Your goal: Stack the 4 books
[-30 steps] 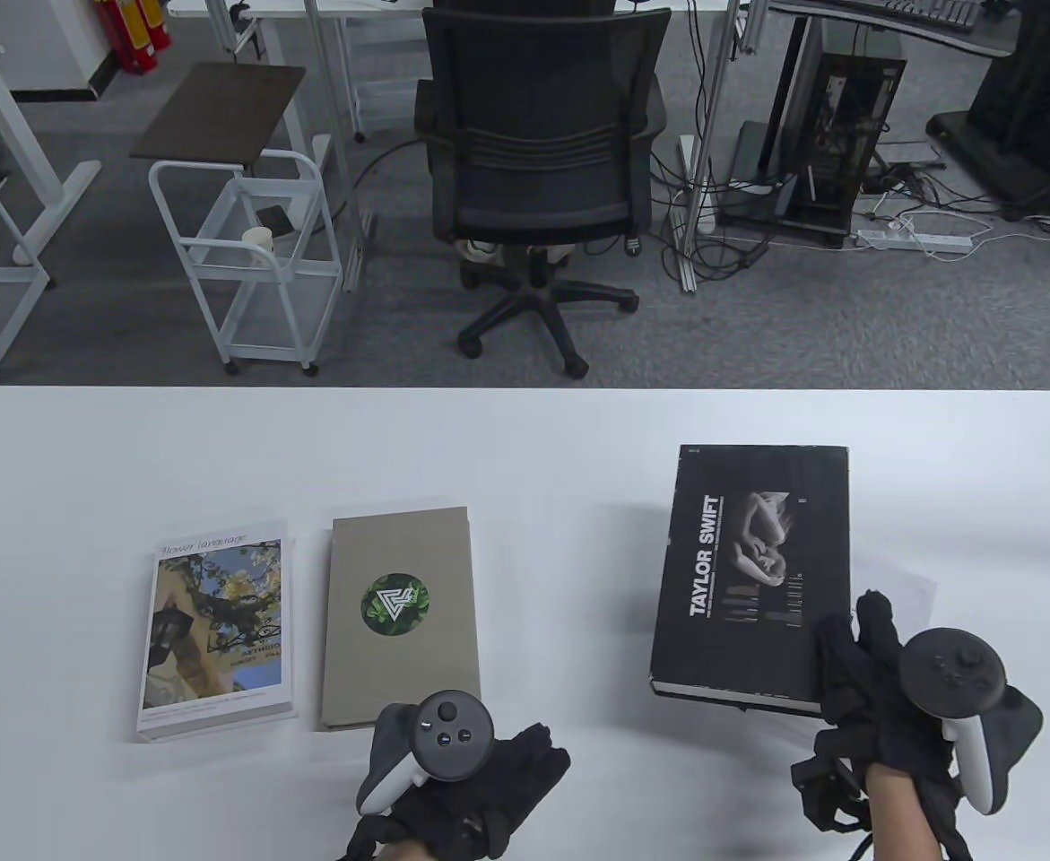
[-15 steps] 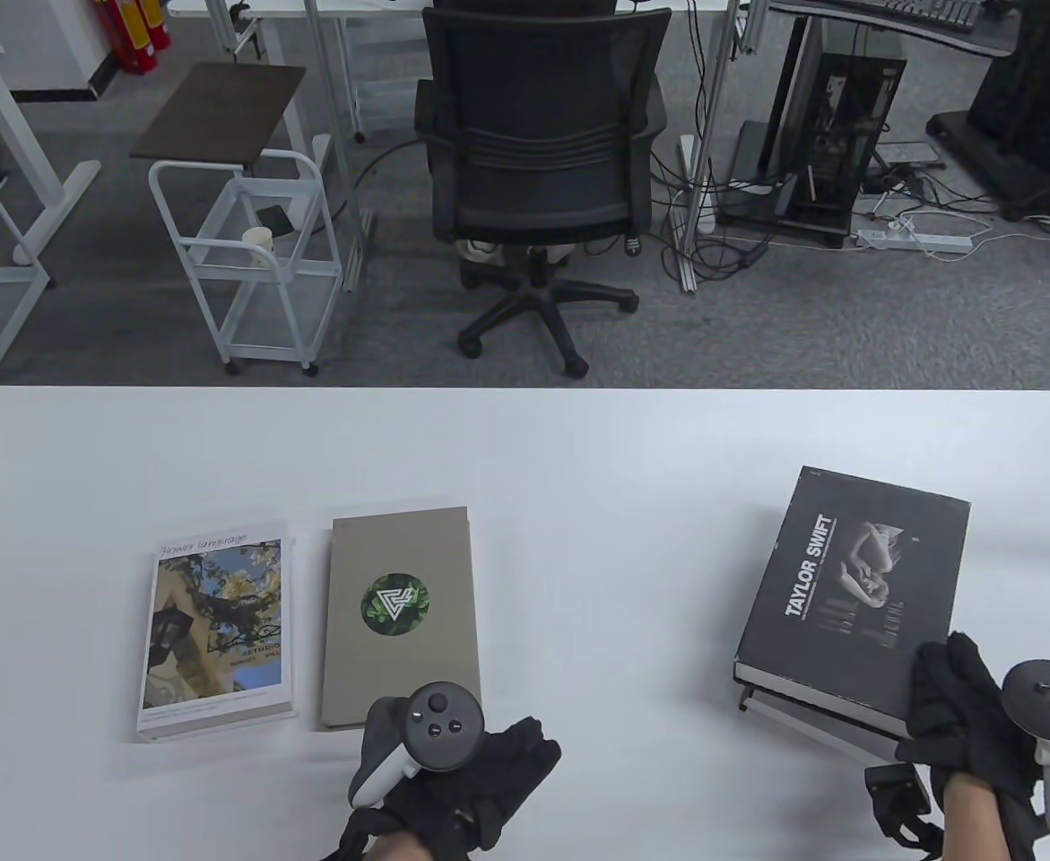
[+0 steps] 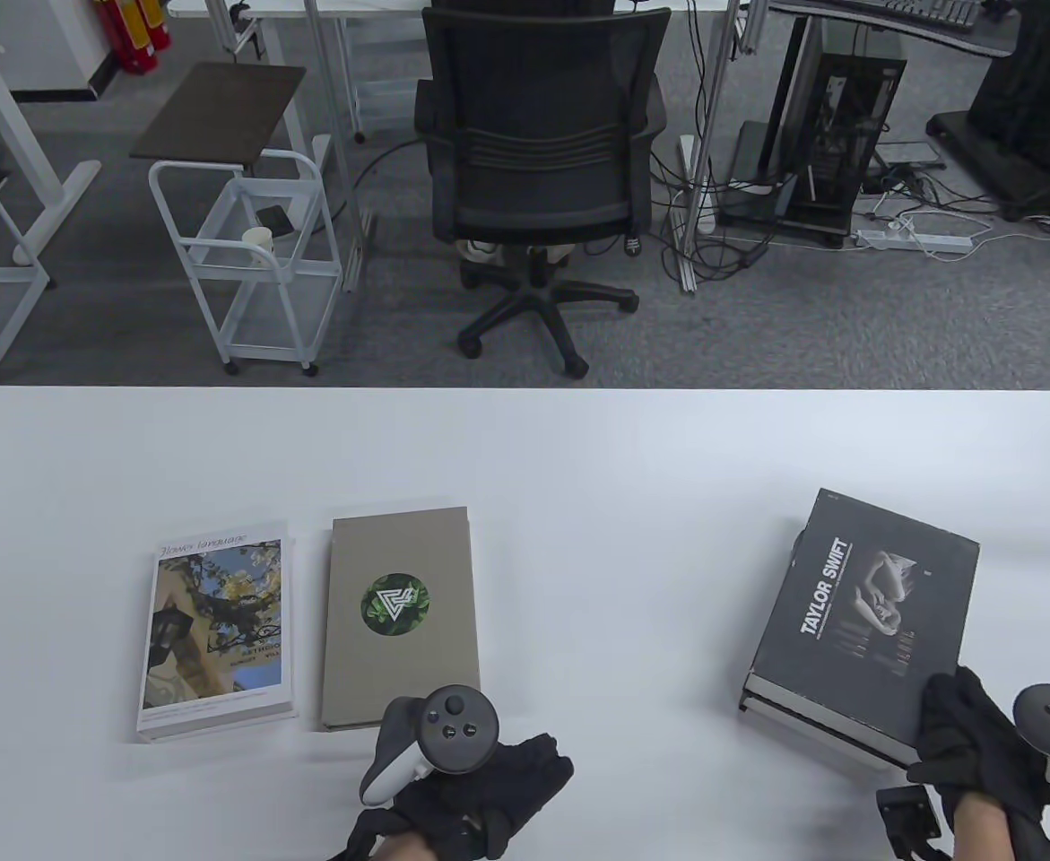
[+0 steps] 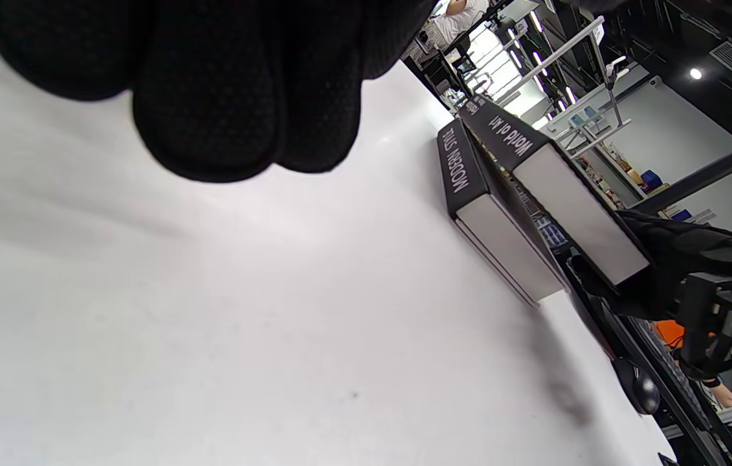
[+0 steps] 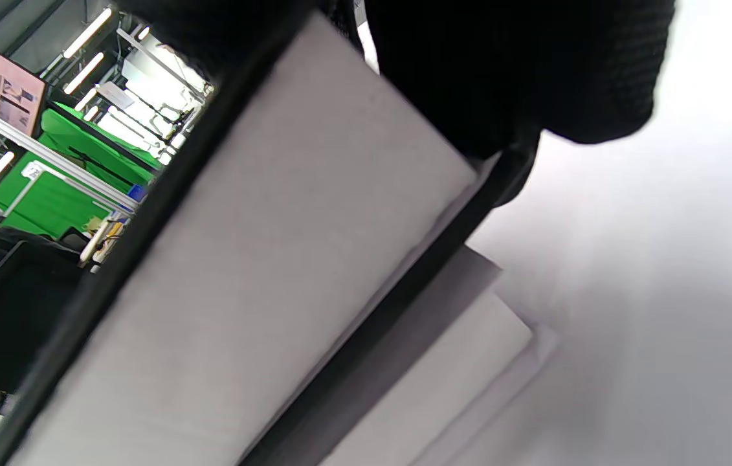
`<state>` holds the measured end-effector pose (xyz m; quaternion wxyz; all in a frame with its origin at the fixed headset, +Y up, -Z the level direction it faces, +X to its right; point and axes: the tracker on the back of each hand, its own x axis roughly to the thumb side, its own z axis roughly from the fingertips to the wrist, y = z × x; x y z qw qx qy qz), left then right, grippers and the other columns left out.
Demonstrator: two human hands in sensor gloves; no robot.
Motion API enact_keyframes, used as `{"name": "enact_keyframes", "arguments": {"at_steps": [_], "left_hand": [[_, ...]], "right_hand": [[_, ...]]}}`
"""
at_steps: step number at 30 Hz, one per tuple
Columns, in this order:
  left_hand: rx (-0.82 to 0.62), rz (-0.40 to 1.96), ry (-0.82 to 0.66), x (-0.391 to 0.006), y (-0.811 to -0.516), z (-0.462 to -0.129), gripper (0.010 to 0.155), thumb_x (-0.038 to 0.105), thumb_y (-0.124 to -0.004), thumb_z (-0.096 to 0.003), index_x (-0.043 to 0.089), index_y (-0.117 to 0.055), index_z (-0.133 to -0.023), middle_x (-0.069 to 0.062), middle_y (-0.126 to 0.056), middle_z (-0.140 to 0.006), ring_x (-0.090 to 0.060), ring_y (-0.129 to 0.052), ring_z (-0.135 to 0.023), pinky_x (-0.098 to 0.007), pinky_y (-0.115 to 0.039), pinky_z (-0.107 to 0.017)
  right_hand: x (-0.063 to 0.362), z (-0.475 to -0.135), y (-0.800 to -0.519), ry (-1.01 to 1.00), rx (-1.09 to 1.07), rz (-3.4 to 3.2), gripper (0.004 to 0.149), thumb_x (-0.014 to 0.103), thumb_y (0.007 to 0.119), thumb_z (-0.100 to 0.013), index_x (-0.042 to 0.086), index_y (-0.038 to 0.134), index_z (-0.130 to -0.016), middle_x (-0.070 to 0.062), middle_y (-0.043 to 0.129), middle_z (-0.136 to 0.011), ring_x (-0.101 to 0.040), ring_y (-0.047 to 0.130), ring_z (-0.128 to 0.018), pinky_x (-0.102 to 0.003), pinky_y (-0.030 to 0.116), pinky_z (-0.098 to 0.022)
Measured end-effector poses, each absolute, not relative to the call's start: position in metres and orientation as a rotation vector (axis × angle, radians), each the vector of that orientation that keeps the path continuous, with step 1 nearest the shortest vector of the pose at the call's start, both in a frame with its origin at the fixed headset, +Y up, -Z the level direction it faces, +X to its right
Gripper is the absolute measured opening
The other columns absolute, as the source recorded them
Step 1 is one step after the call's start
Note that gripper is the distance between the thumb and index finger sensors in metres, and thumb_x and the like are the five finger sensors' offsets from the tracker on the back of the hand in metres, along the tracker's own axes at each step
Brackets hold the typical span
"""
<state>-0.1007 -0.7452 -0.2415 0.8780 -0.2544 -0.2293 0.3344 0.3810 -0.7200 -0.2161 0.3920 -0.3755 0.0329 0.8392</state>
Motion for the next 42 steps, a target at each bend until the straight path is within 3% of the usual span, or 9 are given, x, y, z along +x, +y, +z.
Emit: {"name": "enact_keyframes", "arguments": {"at_steps": [17,24,35,42], "left_hand": [[-0.553,0.714,-0.483,-0.099,-0.747,-0.242,0.076,0.061,-0.053,-0.0503,0.006,-0.065,-0.100,-0.015,-0.093,-0.077,-0.032,-0.102,-0.052,-0.056,-0.081,-0.044],[-0.559,0.711,-0.484,-0.099,-0.747,-0.243,0.075,0.061,-0.053,-0.0504,0.006,-0.065,-0.100,-0.015,-0.093,-0.077,-0.032,-0.102,-0.052,-0.056,-0.081,-0.044],[-0.522,0.726,-0.473,-0.106,-0.740,-0.242,0.075,0.061,-0.054,-0.0506,0.005,-0.065,-0.100,-0.015,-0.093,-0.077,-0.032,-0.102,-0.052,-0.056,-0.081,-0.044],[-0.465,0.732,-0.460,-0.115,-0.732,-0.241,0.074,0.060,-0.055,-0.0505,0.005,-0.065,-0.100,-0.016,-0.093,-0.077,-0.033,-0.102,-0.053,-0.057,-0.081,-0.044]], "right_hand": [[0.384,-0.215,-0.732,0.154,-1.005,2.147,0.055,0.041,0.060,-0.066,0.016,0.053,-0.114,-0.026,0.077,-0.097,-0.042,0.089,-0.072,-0.048,0.080,-0.051],[0.369,-0.220,-0.705,-0.035,-0.956,2.310,0.059,0.044,0.061,-0.066,0.017,0.046,-0.116,-0.029,0.049,-0.111,-0.049,0.064,-0.093,-0.057,0.066,-0.065],[0.279,-0.243,-0.648,-0.278,-0.493,2.606,0.064,0.049,0.062,-0.065,0.014,0.046,-0.116,-0.025,0.049,-0.113,-0.050,0.059,-0.098,-0.061,0.063,-0.067],[0.194,-0.251,-0.647,-0.274,-0.160,2.659,0.067,0.051,0.062,-0.065,0.012,0.045,-0.116,-0.024,0.049,-0.113,-0.049,0.057,-0.100,-0.063,0.061,-0.068]]}}
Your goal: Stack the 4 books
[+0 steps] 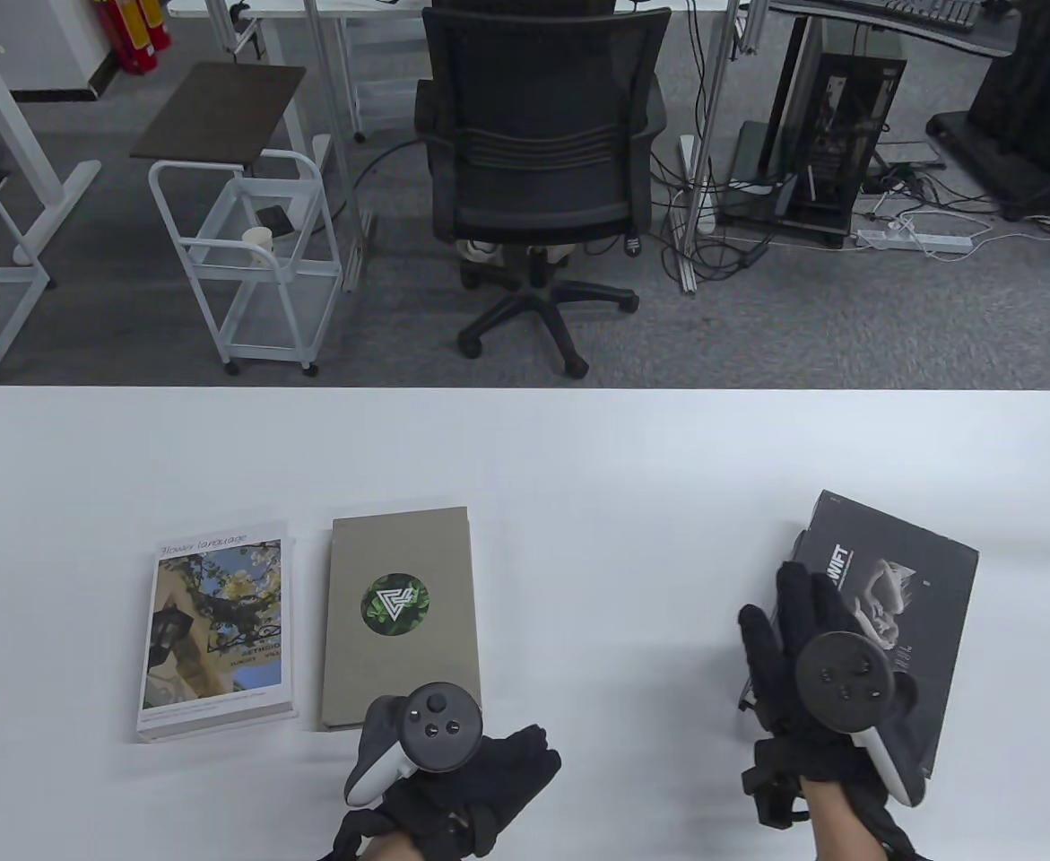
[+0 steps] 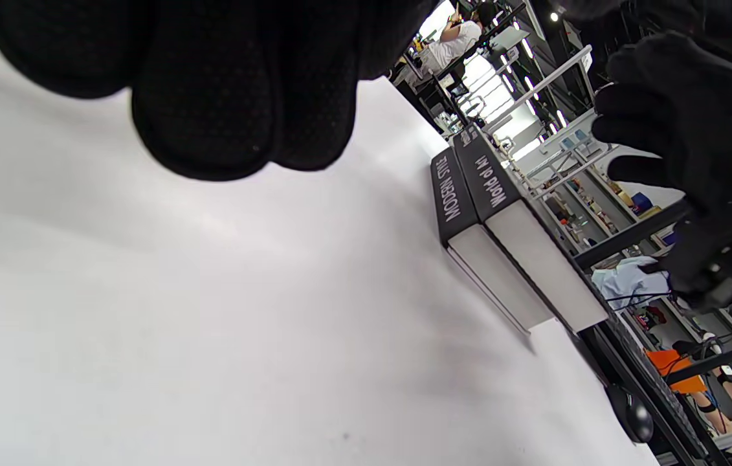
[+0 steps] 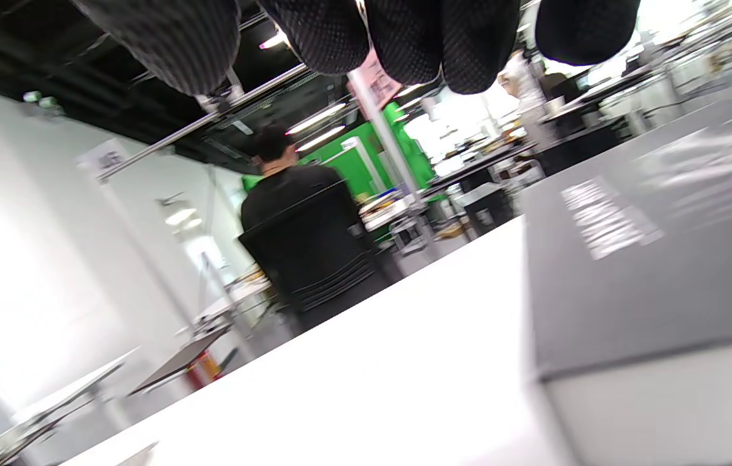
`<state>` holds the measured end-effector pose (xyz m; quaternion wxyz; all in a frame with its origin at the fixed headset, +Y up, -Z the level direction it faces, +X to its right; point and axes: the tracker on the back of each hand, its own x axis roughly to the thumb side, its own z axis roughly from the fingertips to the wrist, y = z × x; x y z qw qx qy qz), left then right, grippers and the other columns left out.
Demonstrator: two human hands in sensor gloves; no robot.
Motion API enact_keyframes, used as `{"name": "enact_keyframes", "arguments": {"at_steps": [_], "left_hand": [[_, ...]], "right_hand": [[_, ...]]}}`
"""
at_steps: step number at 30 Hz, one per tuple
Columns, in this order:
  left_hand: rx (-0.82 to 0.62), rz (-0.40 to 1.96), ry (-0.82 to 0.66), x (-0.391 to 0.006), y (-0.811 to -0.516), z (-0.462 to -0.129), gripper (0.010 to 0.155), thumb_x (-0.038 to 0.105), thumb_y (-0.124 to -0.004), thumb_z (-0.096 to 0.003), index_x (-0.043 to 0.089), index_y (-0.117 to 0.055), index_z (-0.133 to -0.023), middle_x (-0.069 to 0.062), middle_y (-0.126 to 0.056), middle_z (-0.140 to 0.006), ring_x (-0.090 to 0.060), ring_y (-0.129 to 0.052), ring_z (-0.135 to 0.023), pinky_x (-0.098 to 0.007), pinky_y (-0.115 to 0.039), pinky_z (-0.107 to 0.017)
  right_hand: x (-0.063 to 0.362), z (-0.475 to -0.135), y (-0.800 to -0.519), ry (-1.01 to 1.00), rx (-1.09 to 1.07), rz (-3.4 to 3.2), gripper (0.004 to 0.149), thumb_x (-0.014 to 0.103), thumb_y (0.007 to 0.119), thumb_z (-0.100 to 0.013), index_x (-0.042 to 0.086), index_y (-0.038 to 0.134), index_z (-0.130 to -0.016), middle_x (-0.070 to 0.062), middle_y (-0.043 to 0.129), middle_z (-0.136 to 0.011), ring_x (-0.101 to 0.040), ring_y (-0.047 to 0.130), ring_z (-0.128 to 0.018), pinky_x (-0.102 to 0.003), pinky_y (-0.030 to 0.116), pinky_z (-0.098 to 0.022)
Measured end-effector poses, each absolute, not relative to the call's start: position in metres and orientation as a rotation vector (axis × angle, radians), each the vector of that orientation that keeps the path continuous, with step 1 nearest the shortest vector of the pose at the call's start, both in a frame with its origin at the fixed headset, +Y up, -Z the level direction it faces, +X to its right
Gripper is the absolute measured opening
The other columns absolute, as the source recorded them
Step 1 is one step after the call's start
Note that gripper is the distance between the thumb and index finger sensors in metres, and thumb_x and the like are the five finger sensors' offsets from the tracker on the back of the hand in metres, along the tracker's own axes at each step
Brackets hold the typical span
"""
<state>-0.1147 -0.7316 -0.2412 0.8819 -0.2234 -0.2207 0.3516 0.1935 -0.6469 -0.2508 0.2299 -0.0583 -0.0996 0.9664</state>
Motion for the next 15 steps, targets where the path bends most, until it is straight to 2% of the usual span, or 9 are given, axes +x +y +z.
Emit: {"name": "enact_keyframes", "arguments": {"at_steps": [4,7,10,15], "left_hand": [[-0.392,0.722,-0.450,-0.122,-0.728,-0.242,0.075,0.060,-0.055,-0.0504,0.005,-0.063,-0.101,-0.016,-0.092,-0.078,-0.033,-0.101,-0.052,-0.057,-0.081,-0.044],[-0.335,0.727,-0.431,-0.130,-0.724,-0.243,0.076,0.061,-0.056,-0.0499,0.006,-0.061,-0.102,-0.016,-0.090,-0.080,-0.033,-0.101,-0.054,-0.057,-0.080,-0.045],[-0.300,0.751,-0.412,-0.140,-0.719,-0.246,0.078,0.064,-0.056,-0.0488,0.008,-0.058,-0.104,-0.017,-0.084,-0.087,-0.035,-0.095,-0.064,-0.059,-0.075,-0.052],[-0.229,0.835,-0.312,-0.170,-0.711,-0.257,0.080,0.065,-0.056,-0.0484,0.012,-0.052,-0.108,-0.018,-0.066,-0.102,-0.044,-0.067,-0.091,-0.065,-0.050,-0.069]], "right_hand": [[0.143,-0.256,-0.662,-0.248,-0.005,2.604,0.067,0.052,0.061,-0.065,0.011,0.045,-0.116,-0.025,0.050,-0.113,-0.050,0.056,-0.100,-0.064,0.060,-0.069],[0.109,-0.261,-0.682,-0.121,0.116,2.599,0.068,0.052,0.060,-0.065,0.011,0.043,-0.117,-0.026,0.048,-0.114,-0.051,0.054,-0.100,-0.064,0.059,-0.070],[0.092,-0.262,-0.702,0.019,0.199,2.442,0.068,0.051,0.059,-0.066,0.010,0.042,-0.117,-0.028,0.048,-0.113,-0.052,0.054,-0.099,-0.063,0.060,-0.069],[0.074,-0.262,-0.723,0.140,0.264,2.532,0.069,0.051,0.059,-0.066,0.008,0.041,-0.117,-0.029,0.049,-0.112,-0.053,0.056,-0.098,-0.063,0.061,-0.068]]}}
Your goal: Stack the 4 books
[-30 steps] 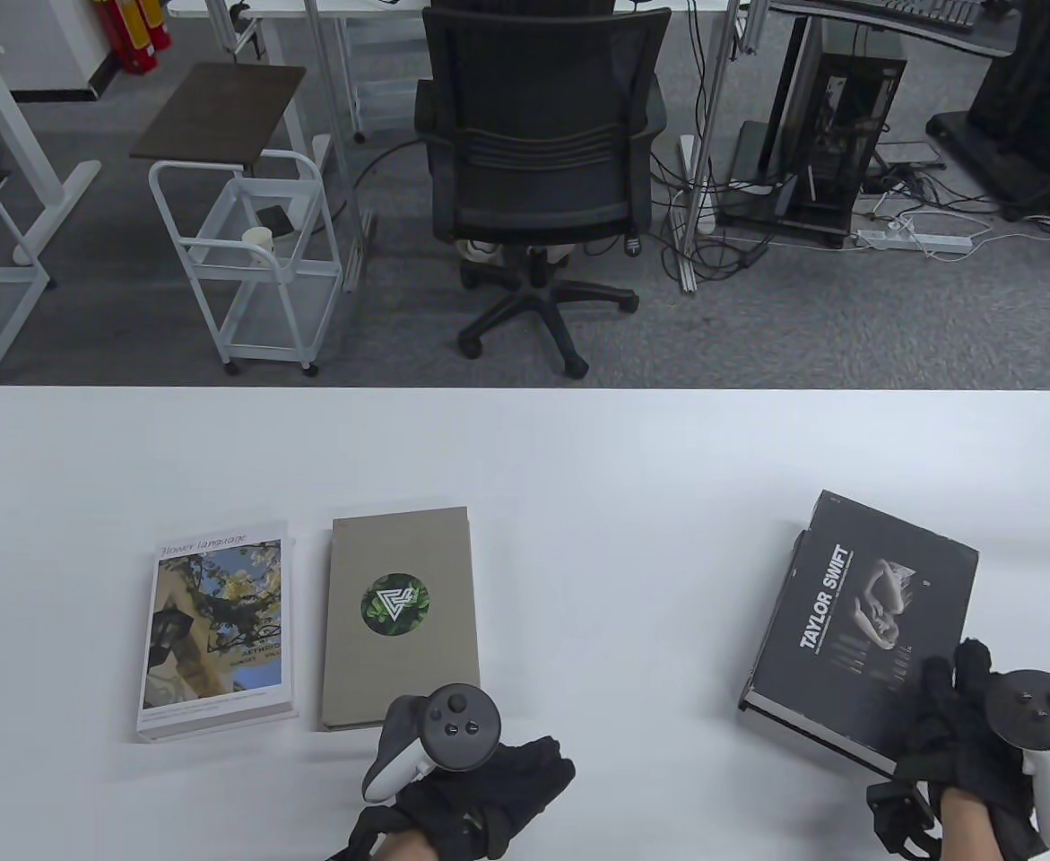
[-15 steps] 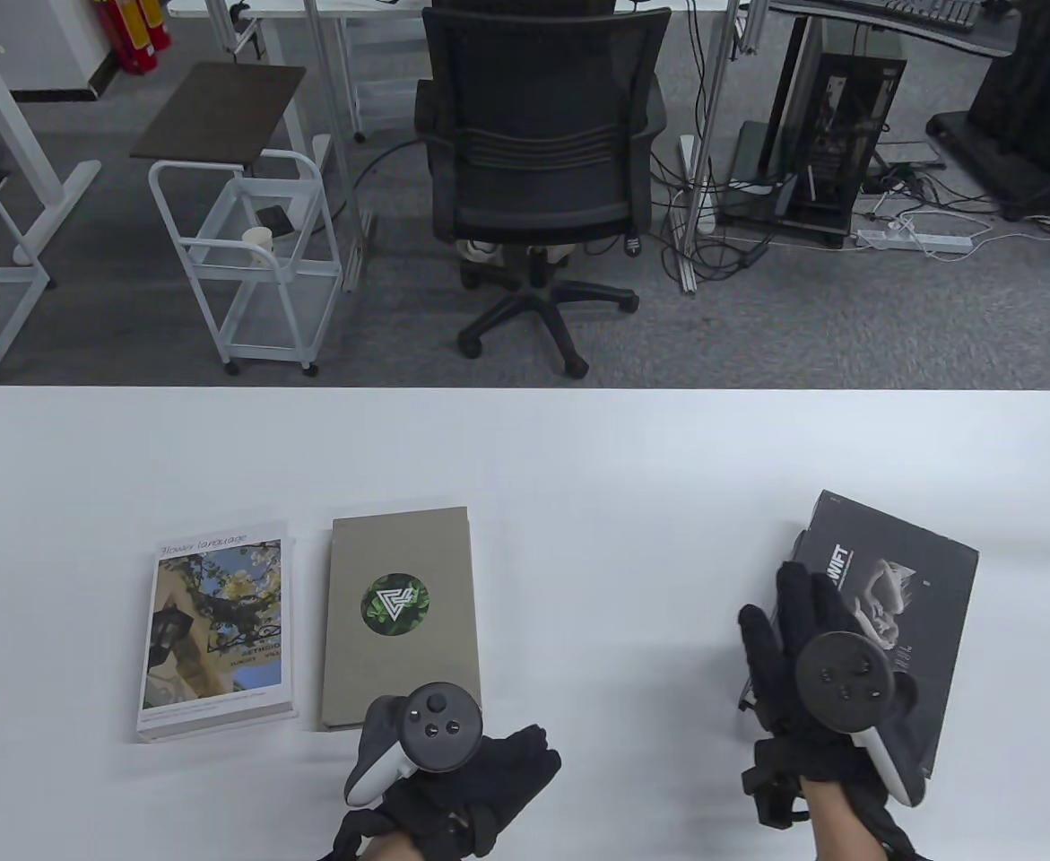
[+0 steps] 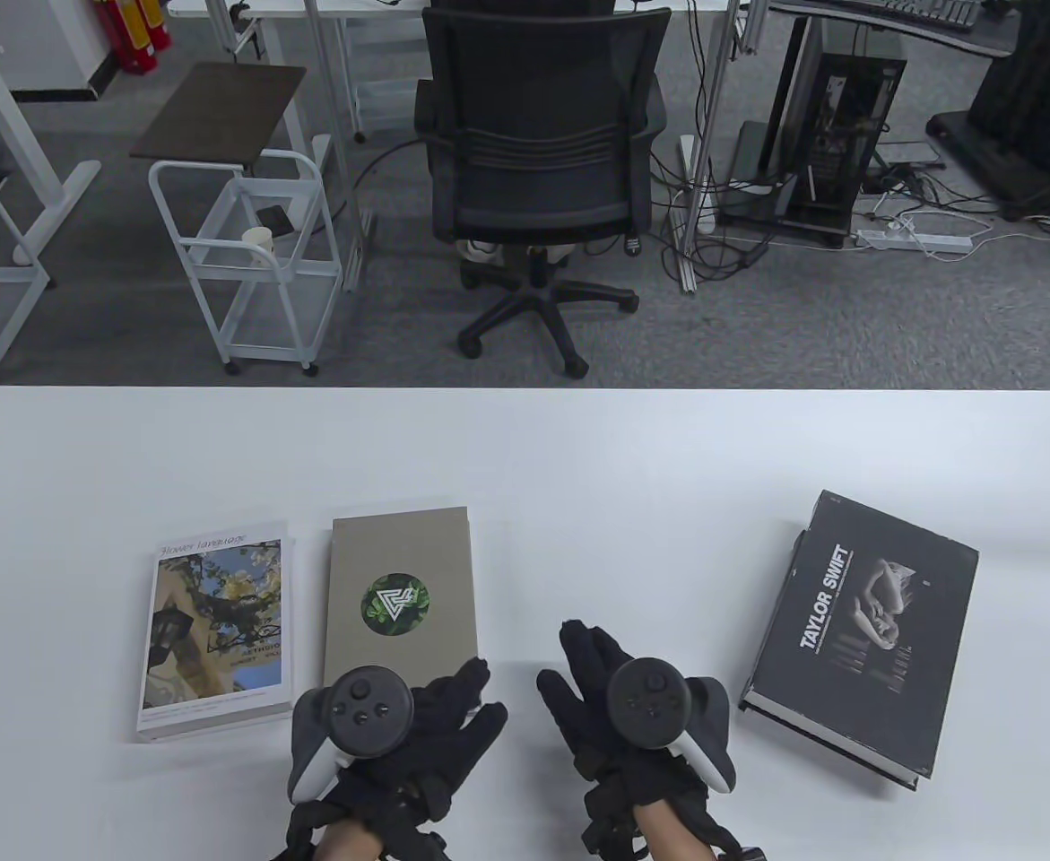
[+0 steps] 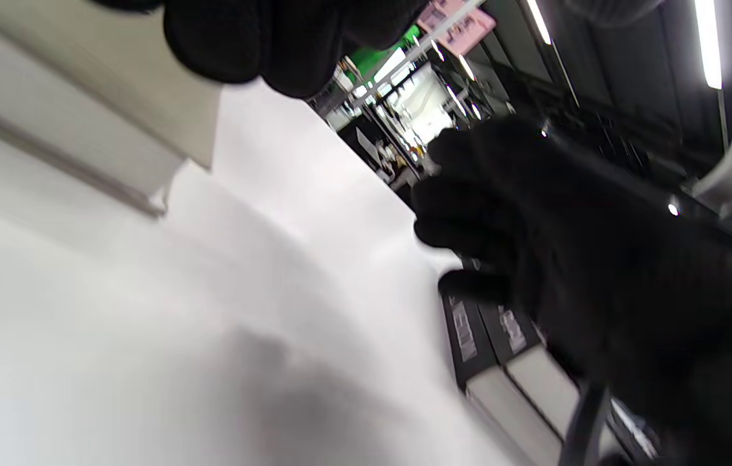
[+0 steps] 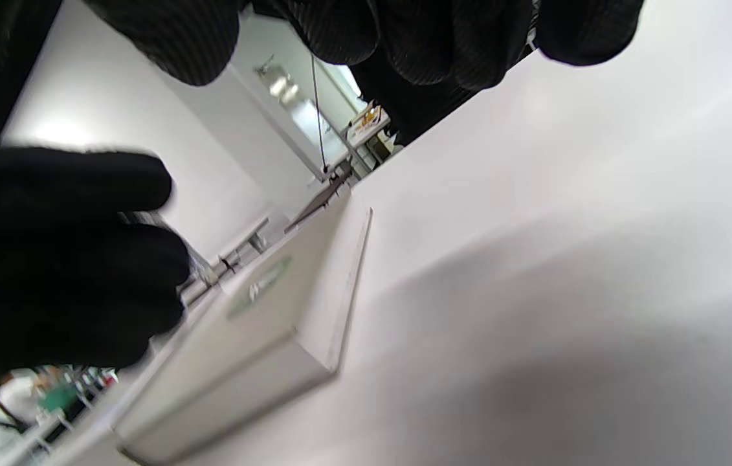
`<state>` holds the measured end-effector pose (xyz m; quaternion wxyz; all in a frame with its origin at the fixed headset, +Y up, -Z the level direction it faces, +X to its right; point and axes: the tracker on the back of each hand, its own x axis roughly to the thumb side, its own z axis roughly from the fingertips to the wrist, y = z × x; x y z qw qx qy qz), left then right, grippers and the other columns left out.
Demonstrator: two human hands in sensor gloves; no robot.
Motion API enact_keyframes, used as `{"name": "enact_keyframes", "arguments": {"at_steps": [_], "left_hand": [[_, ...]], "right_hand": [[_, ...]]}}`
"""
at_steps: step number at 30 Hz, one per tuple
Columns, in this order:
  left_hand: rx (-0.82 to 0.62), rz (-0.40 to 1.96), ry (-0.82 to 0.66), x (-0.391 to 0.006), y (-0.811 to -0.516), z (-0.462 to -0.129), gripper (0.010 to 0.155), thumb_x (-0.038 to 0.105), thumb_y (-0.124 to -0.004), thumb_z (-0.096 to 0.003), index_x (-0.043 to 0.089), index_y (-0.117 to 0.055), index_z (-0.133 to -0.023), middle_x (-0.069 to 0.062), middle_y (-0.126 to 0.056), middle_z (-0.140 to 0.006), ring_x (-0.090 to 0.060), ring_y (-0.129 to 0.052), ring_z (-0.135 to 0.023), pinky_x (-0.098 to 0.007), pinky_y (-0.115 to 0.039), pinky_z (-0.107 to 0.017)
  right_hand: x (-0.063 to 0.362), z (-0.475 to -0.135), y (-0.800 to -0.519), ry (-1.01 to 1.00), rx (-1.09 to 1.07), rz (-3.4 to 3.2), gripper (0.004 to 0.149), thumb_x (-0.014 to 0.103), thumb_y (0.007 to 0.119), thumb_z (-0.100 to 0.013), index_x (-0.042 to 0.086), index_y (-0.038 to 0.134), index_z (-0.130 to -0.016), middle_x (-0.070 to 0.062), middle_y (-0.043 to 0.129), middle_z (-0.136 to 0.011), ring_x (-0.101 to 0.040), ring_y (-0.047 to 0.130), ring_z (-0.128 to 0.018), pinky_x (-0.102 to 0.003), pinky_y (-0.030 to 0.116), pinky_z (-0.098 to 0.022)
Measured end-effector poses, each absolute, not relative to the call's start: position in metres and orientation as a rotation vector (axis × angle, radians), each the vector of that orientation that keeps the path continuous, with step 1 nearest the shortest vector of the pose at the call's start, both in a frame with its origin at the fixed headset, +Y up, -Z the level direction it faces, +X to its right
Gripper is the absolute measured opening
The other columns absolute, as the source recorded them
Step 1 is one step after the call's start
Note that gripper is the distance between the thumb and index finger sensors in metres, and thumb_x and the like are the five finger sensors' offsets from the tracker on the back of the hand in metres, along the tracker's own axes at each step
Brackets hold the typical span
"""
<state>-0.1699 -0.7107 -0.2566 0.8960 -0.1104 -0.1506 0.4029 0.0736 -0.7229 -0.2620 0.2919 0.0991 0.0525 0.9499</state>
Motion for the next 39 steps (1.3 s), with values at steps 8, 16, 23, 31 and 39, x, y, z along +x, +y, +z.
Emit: {"name": "enact_keyframes", "arguments": {"at_steps": [8,16,23,31,39], "left_hand": [[-0.180,0.669,-0.061,-0.205,-0.729,-0.270,0.076,0.059,-0.060,-0.0506,0.017,-0.043,-0.111,-0.015,-0.024,-0.114,-0.042,-0.014,-0.106,-0.064,-0.015,-0.073],[-0.241,0.526,0.065,-0.206,-0.749,-0.276,0.073,0.058,-0.061,-0.0510,0.024,-0.042,-0.113,-0.009,-0.021,-0.116,-0.035,-0.001,-0.105,-0.061,-0.005,-0.071],[-0.307,0.487,0.093,-0.203,-0.756,-0.276,0.075,0.059,-0.060,-0.0506,0.022,-0.041,-0.113,-0.009,-0.021,-0.116,-0.035,-0.001,-0.105,-0.061,-0.006,-0.071],[-0.361,0.445,0.103,-0.199,-0.761,-0.277,0.075,0.059,-0.060,-0.0503,0.022,-0.040,-0.113,-0.009,-0.019,-0.116,-0.034,0.000,-0.105,-0.061,-0.006,-0.071],[-0.401,0.423,0.108,-0.197,-0.763,-0.276,0.077,0.060,-0.059,-0.0502,0.024,-0.034,-0.113,-0.008,-0.014,-0.115,-0.033,0.003,-0.104,-0.061,-0.005,-0.071]], "right_hand": [[0.067,-0.261,-0.735,0.172,0.277,2.650,0.070,0.052,0.060,-0.065,0.008,0.041,-0.117,-0.028,0.049,-0.112,-0.052,0.056,-0.098,-0.063,0.061,-0.068],[0.079,-0.267,-0.740,0.197,0.193,2.654,0.070,0.052,0.059,-0.065,0.008,0.041,-0.117,-0.029,0.050,-0.112,-0.053,0.057,-0.098,-0.063,0.061,-0.068],[0.080,-0.268,-0.741,0.215,0.188,2.640,0.070,0.052,0.059,-0.065,0.008,0.041,-0.117,-0.029,0.050,-0.112,-0.053,0.057,-0.097,-0.063,0.061,-0.068],[0.081,-0.269,-0.741,0.219,0.183,2.630,0.071,0.052,0.059,-0.065,0.008,0.041,-0.117,-0.029,0.050,-0.111,-0.053,0.057,-0.097,-0.063,0.062,-0.068],[0.082,-0.270,-0.741,0.227,0.175,2.625,0.071,0.052,0.059,-0.066,0.007,0.041,-0.117,-0.030,0.049,-0.111,-0.054,0.058,-0.097,-0.063,0.062,-0.068]]}}
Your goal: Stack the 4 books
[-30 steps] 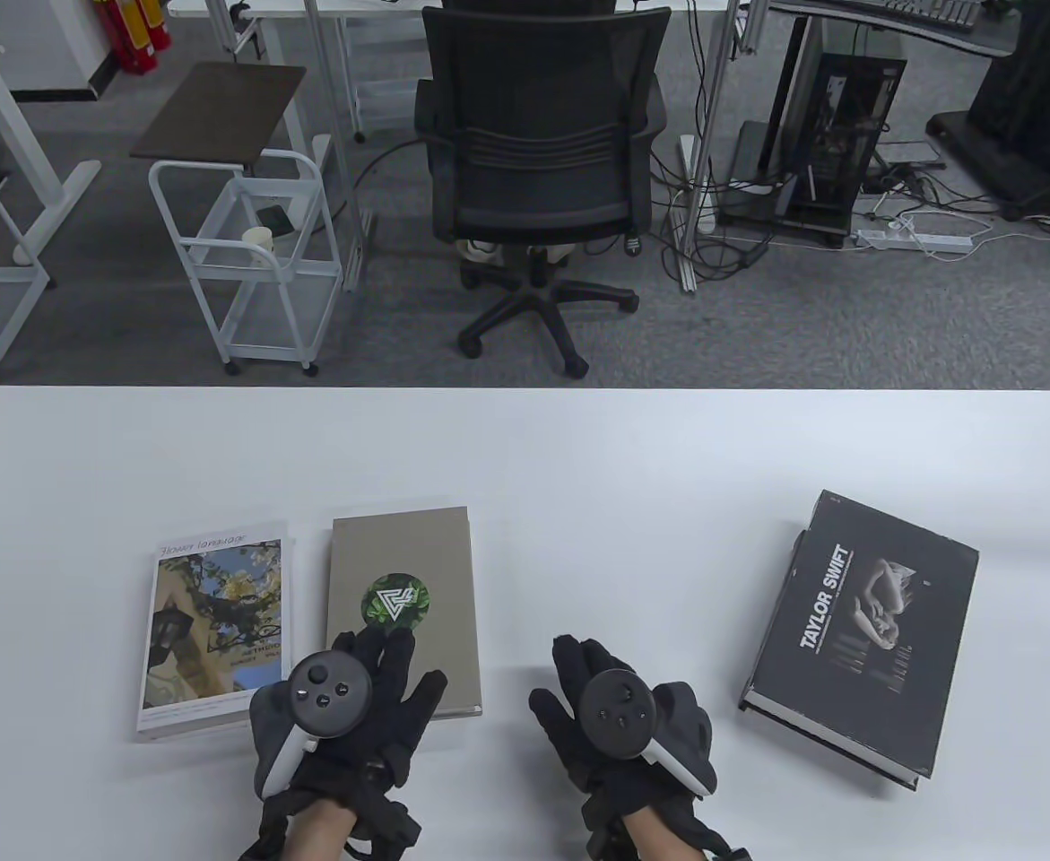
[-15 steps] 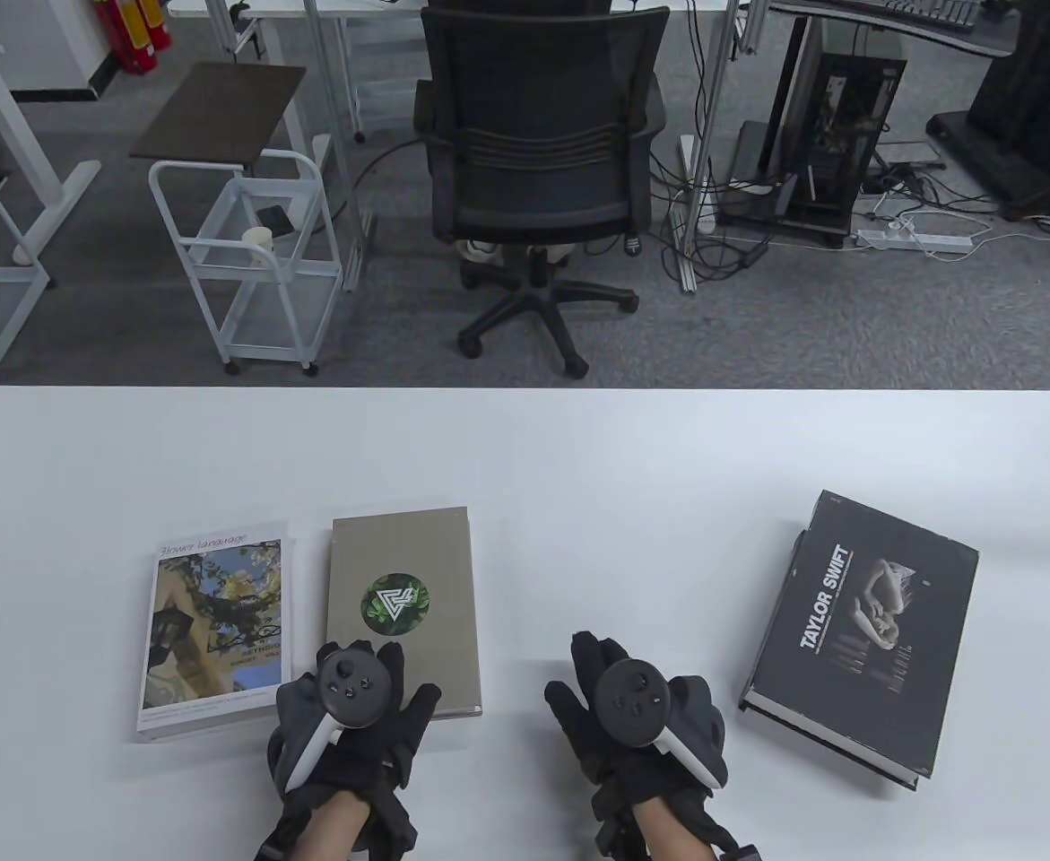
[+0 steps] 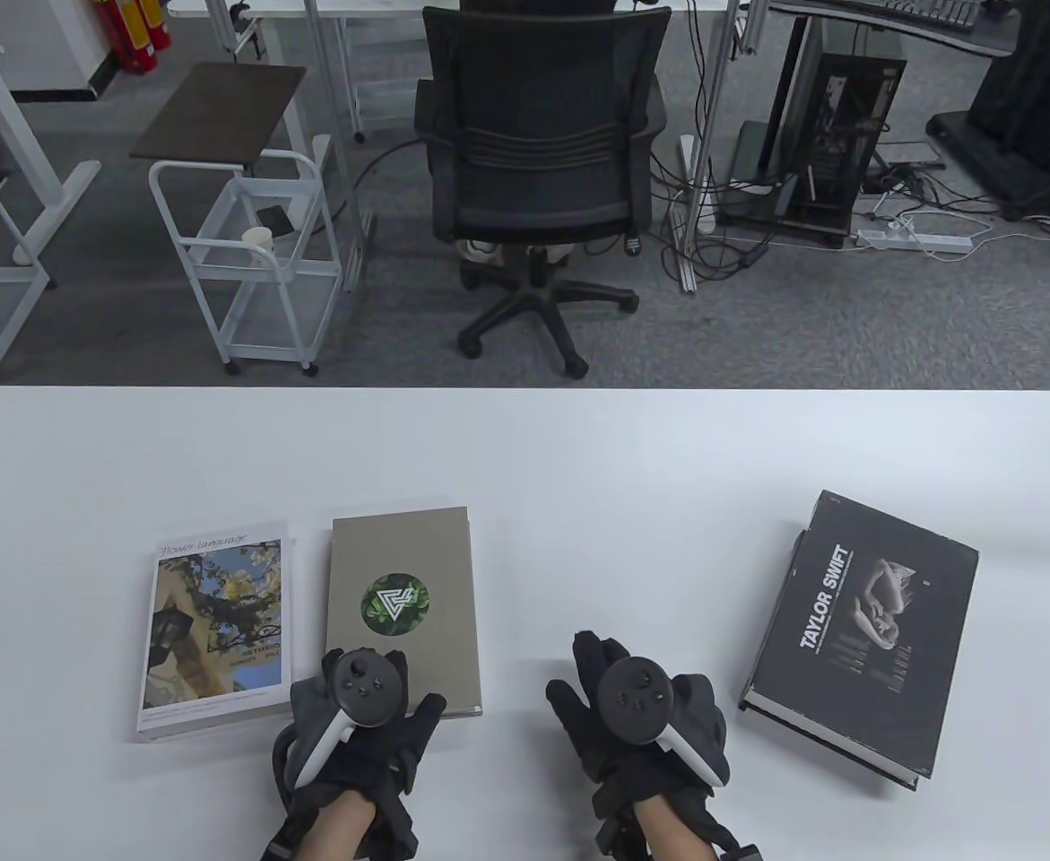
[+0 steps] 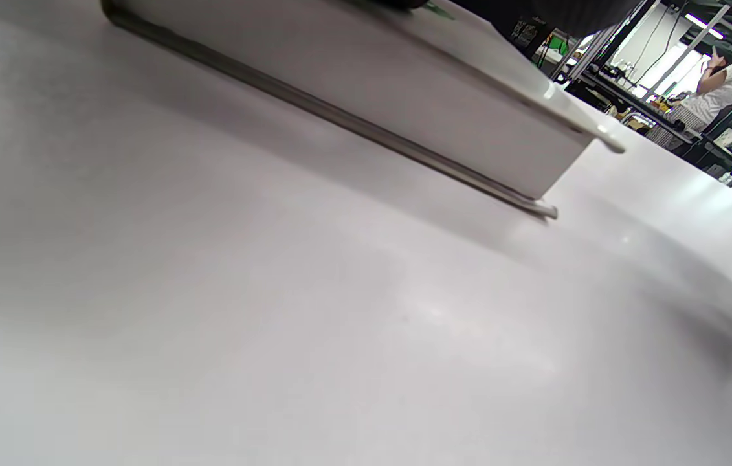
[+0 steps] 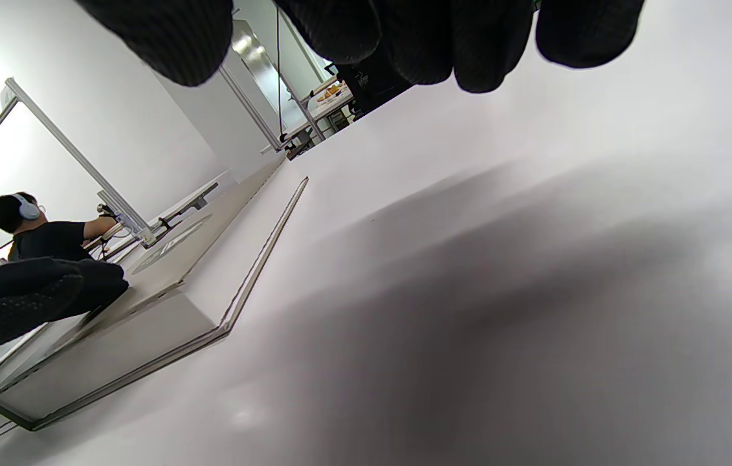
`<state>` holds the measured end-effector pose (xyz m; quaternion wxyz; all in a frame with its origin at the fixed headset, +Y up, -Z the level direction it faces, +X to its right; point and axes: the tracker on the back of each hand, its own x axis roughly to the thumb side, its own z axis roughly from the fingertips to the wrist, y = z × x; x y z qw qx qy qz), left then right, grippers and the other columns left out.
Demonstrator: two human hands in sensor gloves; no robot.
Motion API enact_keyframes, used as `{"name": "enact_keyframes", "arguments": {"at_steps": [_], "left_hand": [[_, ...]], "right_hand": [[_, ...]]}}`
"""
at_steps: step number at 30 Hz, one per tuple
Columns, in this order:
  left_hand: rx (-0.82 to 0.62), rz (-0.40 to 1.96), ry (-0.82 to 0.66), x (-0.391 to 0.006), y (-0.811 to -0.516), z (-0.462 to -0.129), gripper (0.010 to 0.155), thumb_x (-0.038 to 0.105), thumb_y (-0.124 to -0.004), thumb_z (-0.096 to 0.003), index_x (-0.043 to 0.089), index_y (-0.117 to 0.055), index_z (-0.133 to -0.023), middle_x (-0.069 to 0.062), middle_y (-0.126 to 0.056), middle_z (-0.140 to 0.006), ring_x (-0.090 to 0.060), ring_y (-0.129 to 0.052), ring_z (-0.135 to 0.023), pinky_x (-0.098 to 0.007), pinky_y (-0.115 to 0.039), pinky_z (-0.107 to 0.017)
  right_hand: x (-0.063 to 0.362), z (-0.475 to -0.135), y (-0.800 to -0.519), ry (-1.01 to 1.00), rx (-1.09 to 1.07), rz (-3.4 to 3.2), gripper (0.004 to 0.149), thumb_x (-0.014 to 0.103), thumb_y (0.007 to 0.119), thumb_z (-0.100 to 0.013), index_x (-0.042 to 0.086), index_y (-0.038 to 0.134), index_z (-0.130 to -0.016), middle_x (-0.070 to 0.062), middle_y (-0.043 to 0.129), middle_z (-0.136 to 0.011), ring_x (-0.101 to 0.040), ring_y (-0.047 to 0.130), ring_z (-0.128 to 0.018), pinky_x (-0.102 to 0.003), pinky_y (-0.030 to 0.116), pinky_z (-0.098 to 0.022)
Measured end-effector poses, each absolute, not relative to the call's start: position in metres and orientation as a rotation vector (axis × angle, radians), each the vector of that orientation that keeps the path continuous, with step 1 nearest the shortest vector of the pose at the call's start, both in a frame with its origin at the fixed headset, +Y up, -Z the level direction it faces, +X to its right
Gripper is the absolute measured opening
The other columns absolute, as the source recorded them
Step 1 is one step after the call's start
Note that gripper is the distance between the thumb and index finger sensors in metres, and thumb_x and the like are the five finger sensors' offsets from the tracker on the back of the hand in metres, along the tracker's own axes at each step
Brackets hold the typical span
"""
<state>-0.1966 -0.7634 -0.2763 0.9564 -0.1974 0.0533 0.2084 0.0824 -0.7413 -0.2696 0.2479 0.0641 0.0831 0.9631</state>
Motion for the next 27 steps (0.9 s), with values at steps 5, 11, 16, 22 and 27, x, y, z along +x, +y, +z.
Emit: {"name": "enact_keyframes", "arguments": {"at_steps": [5,11,16,22,27], "left_hand": [[-0.461,0.383,0.125,-0.194,-0.766,-0.276,0.078,0.062,-0.057,-0.0500,0.027,-0.025,-0.112,-0.005,-0.007,-0.114,-0.032,0.006,-0.104,-0.061,-0.004,-0.071],[-0.473,0.354,0.121,-0.190,-0.768,-0.276,0.079,0.062,-0.056,-0.0498,0.027,-0.022,-0.112,-0.005,-0.005,-0.113,-0.032,0.006,-0.104,-0.061,-0.004,-0.071],[-0.485,0.352,0.083,-0.182,-0.769,-0.274,0.079,0.062,-0.055,-0.0496,0.028,-0.020,-0.111,-0.004,-0.004,-0.112,-0.035,0.000,-0.105,-0.061,-0.007,-0.072],[-0.493,0.329,0.005,-0.163,-0.771,-0.271,0.079,0.063,-0.054,-0.0496,0.028,-0.019,-0.111,-0.005,-0.003,-0.112,-0.036,-0.003,-0.104,-0.061,-0.014,-0.074],[-0.509,0.317,-0.079,-0.145,-0.773,-0.267,0.079,0.064,-0.053,-0.0496,0.029,-0.017,-0.111,-0.004,-0.001,-0.111,-0.035,-0.002,-0.104,-0.061,-0.014,-0.074]], "right_hand": [[0.084,-0.270,-0.741,0.221,0.166,2.624,0.071,0.052,0.059,-0.065,0.007,0.041,-0.117,-0.030,0.050,-0.111,-0.054,0.058,-0.097,-0.063,0.062,-0.068],[0.087,-0.271,-0.741,0.209,0.141,2.622,0.071,0.052,0.059,-0.065,0.007,0.041,-0.117,-0.030,0.050,-0.111,-0.054,0.058,-0.096,-0.062,0.062,-0.067],[0.091,-0.272,-0.740,0.201,0.117,2.619,0.071,0.052,0.059,-0.065,0.006,0.041,-0.117,-0.030,0.050,-0.111,-0.054,0.058,-0.096,-0.062,0.063,-0.067],[0.097,-0.274,-0.741,0.192,0.082,2.618,0.071,0.052,0.060,-0.065,0.005,0.042,-0.116,-0.033,0.053,-0.109,-0.055,0.061,-0.094,-0.062,0.064,-0.066],[0.099,-0.274,-0.741,0.192,0.063,2.625,0.072,0.052,0.060,-0.065,0.004,0.042,-0.116,-0.034,0.054,-0.109,-0.056,0.061,-0.094,-0.062,0.065,-0.066]]}}
